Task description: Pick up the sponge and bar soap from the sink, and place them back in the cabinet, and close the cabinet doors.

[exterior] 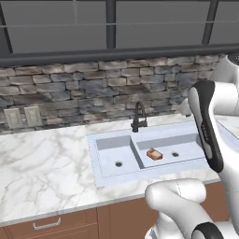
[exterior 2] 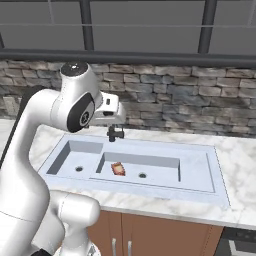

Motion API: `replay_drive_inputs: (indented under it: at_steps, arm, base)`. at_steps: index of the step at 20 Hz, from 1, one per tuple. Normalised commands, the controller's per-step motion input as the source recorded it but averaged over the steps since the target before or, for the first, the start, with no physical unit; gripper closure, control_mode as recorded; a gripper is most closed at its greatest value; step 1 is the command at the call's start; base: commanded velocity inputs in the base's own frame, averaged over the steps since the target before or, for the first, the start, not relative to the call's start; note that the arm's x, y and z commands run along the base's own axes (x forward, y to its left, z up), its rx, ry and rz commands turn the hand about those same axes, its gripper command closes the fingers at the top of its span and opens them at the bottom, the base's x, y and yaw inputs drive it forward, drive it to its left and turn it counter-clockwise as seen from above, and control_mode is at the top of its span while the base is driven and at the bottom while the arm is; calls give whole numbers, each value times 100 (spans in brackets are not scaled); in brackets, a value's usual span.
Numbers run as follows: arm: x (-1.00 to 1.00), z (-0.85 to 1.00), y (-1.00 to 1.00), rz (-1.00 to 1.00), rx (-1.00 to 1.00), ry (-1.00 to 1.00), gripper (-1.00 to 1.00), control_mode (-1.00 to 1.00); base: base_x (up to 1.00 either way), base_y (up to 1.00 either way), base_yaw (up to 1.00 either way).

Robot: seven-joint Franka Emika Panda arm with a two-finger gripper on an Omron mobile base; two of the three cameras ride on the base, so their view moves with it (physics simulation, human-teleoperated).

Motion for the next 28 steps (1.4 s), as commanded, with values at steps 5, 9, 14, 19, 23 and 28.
replay_drive_inputs:
  at_steps: [5,9,14,19,23,28]
  arm:
    - [21,-33,9,6,-1,0,-100,-100]
    - [19,-28,5,5,0,0,-100,-100]
    - [20,-26,0,4,-1,0,-100,-100]
    - [22,-32,2,3,-2,0,-100,-100]
    - [17,-34,1,3,-4,1,-100,-100]
    - [16,-34,0,2,-2,1,-100,-100]
  base:
    - [0,0,0]
    - [0,0,0]
    - [0,0,0]
    - [0,0,0]
    - [0,0,0]
    - [0,0,0]
